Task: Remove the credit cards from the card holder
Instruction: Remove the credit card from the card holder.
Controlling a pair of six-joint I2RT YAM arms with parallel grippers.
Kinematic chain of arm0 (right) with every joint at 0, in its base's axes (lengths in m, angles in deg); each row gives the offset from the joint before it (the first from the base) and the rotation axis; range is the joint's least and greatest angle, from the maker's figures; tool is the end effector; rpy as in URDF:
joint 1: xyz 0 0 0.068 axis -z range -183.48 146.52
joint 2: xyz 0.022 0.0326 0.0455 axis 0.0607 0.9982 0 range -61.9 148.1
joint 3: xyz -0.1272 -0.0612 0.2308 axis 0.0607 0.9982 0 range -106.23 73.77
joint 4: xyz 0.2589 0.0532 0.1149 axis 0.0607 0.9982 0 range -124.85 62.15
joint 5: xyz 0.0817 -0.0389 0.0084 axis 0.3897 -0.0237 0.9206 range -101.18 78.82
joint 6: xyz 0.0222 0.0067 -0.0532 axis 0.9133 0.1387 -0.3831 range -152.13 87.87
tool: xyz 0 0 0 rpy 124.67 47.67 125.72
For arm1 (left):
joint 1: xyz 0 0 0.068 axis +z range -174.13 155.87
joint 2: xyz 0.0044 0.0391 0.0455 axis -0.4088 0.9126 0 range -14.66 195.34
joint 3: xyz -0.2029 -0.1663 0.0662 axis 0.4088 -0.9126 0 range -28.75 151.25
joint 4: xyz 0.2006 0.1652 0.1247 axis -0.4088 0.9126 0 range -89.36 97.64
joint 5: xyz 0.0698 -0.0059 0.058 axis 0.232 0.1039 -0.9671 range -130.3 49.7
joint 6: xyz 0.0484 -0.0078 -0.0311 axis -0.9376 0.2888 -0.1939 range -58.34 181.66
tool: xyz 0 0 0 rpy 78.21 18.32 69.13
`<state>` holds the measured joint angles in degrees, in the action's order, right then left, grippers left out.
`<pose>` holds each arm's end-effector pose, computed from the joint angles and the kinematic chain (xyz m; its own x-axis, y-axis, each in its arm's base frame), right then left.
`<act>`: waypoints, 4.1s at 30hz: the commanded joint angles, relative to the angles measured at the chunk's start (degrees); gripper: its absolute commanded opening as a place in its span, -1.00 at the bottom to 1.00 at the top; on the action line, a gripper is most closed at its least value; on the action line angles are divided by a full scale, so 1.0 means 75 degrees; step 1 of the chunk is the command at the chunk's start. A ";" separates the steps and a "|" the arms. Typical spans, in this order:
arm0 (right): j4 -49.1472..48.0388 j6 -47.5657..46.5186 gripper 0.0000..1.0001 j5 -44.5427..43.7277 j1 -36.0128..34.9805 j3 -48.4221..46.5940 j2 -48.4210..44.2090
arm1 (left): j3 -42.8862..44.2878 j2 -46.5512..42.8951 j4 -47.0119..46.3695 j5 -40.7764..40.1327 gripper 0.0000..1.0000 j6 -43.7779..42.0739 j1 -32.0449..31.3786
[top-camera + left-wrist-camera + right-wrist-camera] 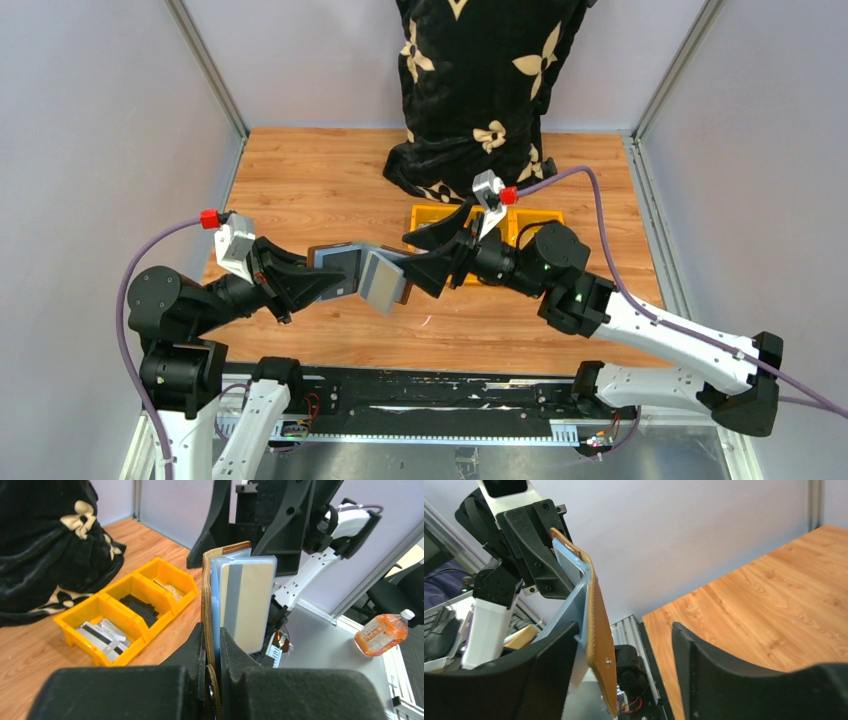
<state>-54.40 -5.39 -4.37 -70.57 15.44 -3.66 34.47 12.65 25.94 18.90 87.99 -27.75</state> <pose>0.0983 0.2452 0.4351 -0.3144 0.4041 -0.8590 -0.9145 0.1140 0.3883 0.0651 -0.0400 0.4600 -0.2234 -0.2134 -0.9511 0.8656 0.4051 -0.2942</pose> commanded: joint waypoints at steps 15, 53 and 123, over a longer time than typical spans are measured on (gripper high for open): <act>0.1390 0.0135 0.60 0.5943 0.2550 -0.1534 0.0579 | -0.0086 0.0401 0.1067 0.0902 -0.91 -0.0839 0.0002; 0.1378 -0.0002 -1.00 0.7611 0.1492 -0.1795 0.2174 | -0.0332 0.0862 0.2137 0.1602 -0.08 -0.1427 0.0002; -0.1851 0.2874 0.48 0.4080 0.1317 -0.0216 0.2120 | -0.0338 0.1094 -0.0397 0.0226 -1.00 0.1637 -0.0001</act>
<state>-61.33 13.45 24.75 -60.10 12.93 10.28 32.40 21.54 26.77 16.80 96.86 -27.72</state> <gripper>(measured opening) 0.758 0.057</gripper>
